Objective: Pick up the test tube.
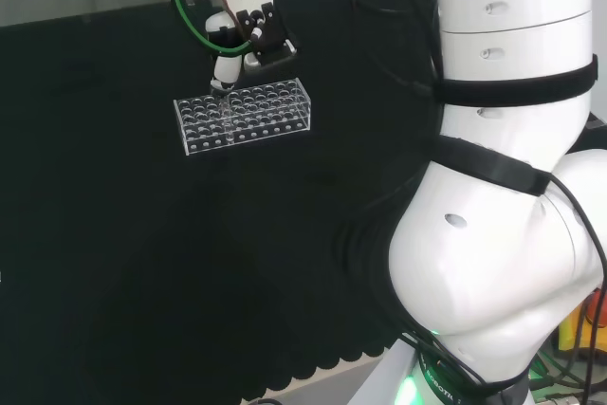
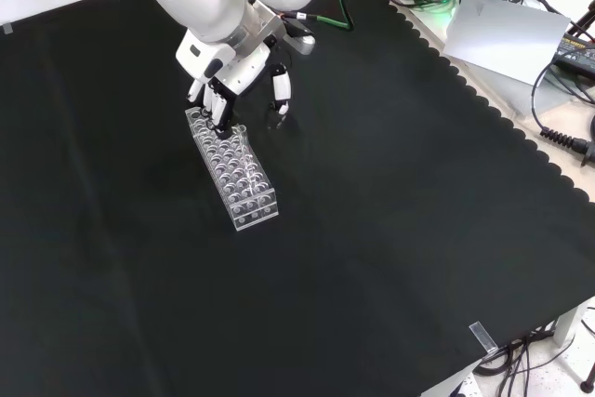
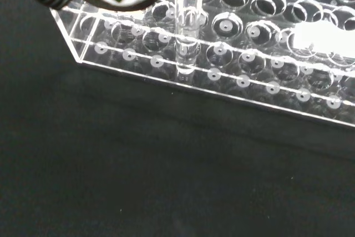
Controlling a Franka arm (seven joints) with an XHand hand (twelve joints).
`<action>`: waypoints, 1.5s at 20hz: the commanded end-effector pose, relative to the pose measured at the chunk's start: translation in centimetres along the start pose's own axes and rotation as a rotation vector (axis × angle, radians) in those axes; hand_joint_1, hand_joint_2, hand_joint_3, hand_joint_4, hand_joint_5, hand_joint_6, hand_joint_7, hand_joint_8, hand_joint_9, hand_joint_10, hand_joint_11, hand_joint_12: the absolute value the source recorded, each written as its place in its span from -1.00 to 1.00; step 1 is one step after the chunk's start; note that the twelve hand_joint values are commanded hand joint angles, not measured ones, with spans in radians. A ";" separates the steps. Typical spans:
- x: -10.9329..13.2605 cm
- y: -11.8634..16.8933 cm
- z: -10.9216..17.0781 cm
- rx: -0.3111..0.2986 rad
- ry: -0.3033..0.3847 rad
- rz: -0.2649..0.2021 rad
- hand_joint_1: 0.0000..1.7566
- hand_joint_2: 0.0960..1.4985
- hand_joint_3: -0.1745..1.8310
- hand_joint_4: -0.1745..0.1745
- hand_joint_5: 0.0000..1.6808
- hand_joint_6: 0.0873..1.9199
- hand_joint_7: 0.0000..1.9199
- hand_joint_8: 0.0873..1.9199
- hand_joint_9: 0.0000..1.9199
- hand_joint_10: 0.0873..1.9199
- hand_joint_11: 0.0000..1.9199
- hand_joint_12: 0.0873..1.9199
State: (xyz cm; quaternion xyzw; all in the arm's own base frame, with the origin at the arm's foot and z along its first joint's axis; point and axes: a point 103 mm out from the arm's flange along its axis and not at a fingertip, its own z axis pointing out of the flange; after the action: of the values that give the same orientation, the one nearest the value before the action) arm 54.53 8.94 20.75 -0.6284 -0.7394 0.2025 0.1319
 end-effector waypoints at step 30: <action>2.2 3.2 1.5 -0.067 0.059 0.071 0.24 -0.32 -0.09 -1.00 0.18 -0.40 0.51 -0.49 0.50 -0.47 -0.03 0.25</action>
State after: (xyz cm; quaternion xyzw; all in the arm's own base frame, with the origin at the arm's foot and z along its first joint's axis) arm 56.08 10.80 18.13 -0.6549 -0.7260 0.1704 0.1223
